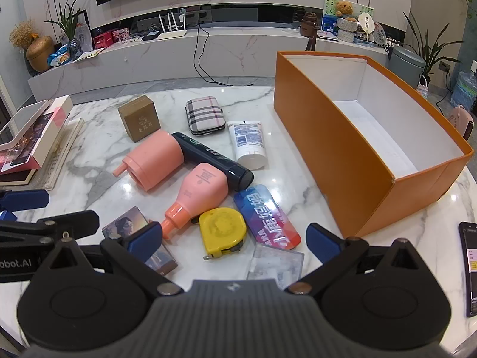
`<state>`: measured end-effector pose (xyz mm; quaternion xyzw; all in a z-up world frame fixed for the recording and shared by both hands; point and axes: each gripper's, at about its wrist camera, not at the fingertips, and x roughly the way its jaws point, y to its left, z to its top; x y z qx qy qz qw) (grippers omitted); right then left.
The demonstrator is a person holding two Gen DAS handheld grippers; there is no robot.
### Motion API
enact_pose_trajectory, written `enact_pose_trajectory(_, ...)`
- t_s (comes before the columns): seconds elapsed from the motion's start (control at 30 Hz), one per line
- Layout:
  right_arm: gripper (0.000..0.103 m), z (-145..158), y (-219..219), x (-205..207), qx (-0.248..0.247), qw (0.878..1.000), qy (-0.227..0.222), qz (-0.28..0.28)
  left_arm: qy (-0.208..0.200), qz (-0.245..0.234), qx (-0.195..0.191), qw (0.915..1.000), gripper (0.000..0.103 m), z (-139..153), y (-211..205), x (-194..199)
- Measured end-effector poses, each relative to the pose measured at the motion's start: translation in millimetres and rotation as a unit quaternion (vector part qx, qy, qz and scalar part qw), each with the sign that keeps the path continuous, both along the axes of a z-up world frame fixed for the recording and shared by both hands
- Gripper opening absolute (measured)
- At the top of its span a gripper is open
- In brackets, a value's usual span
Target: Organize rigid objects
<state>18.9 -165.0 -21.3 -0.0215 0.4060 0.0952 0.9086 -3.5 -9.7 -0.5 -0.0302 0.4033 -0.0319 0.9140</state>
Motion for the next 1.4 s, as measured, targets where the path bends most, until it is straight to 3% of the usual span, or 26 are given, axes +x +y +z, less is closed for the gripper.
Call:
enact_pose_trajectory(0.7,0.102,0.0,-1.6,-0.2,-0.005,1.0,-0.001,0.006,0.002,0.001,-0.001,1.0,0.103,-2.0,-1.3,-0.4)
enact_pose_trajectory(0.9,0.102,-0.2,-16.0,10.7,-0.049,0.998,-0.023,0.035,0.025,-0.004,-0.01,0.9996,0.103,-20.9,2.5,3.3)
enact_pose_trajectory(1.17,0.102,-12.8,-38.4,31.0,-0.057,0.998,-0.007,0.03,0.051,-0.026,0.0,0.9984,0.103,-38.9,-5.7,3.0)
enact_pose_trajectory(1.4,0.102,-18.3,-36.0,33.4,-0.055,0.996,-0.024,0.07,0.06,-0.032,0.01,0.9976,0.103,-51.7,-8.6,6.5)
